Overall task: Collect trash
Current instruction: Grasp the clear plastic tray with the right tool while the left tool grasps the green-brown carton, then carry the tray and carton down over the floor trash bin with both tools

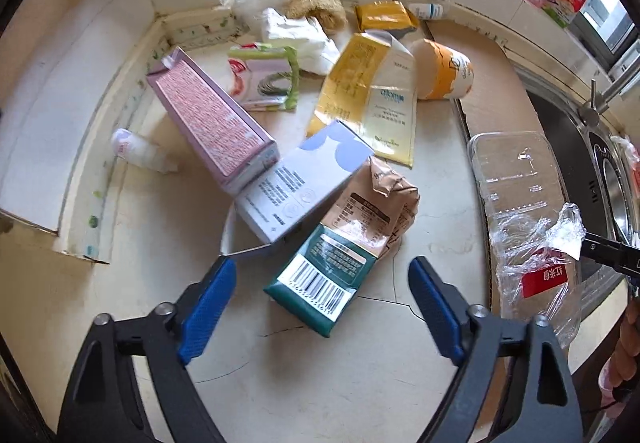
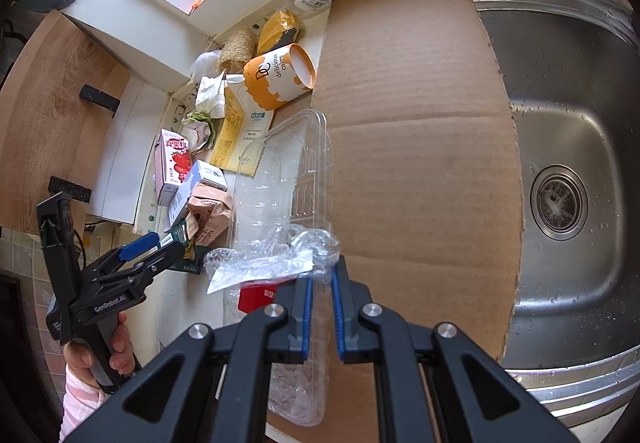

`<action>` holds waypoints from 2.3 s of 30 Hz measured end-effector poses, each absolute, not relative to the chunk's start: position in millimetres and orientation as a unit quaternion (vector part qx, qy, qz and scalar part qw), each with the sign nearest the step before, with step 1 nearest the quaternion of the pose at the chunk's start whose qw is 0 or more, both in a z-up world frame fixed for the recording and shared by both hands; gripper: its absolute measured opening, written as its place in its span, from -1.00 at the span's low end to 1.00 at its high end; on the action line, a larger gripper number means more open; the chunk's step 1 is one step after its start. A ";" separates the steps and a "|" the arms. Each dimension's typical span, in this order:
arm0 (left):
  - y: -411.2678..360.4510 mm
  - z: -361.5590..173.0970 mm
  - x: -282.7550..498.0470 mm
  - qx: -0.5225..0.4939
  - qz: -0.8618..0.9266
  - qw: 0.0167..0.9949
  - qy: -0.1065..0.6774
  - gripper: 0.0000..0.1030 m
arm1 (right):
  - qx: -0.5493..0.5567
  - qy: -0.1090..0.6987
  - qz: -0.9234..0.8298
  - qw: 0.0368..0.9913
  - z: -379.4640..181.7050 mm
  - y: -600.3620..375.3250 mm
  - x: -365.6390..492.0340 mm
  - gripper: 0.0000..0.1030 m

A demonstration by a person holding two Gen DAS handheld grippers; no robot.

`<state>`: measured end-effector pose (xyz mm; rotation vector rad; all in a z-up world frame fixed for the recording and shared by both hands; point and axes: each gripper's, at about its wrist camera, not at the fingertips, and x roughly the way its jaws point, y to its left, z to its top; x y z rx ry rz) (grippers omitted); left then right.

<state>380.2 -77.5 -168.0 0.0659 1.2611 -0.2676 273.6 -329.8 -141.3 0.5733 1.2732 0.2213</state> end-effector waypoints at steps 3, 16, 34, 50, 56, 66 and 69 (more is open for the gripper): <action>-79.8 -177.9 379.5 0.016 -0.140 0.778 0.612 -0.06 | 0.266 0.586 0.105 0.758 -142.0 -330.8 273.1 -0.83; -101.6 -183.5 379.4 0.035 -0.144 0.789 0.597 0.02 | 0.268 0.601 0.121 0.743 -157.8 -324.5 272.7 -0.83; -88.9 -100.2 254.0 -0.025 -0.113 0.824 0.554 -0.30 | 0.250 0.587 0.162 0.752 -117.0 -296.9 218.6 -0.83; -25.4 -93.9 26.9 -0.054 -0.070 0.819 0.568 -0.30 | 0.203 0.604 0.206 0.743 -89.1 -223.2 46.3 -0.83; -15.0 -139.9 -26.5 -0.070 -0.067 0.794 0.600 -0.30 | 0.189 0.644 0.192 0.716 -126.1 -205.0 -9.7 -0.83; -10.1 -282.3 -49.0 -0.086 -0.046 0.738 0.668 -0.30 | 0.152 0.742 0.113 0.643 -270.4 -193.1 -33.4 -0.83; -8.1 -338.7 -38.1 -0.085 -0.036 0.719 0.688 -0.30 | 0.139 0.761 0.090 0.628 -324.2 -190.7 -25.0 -0.83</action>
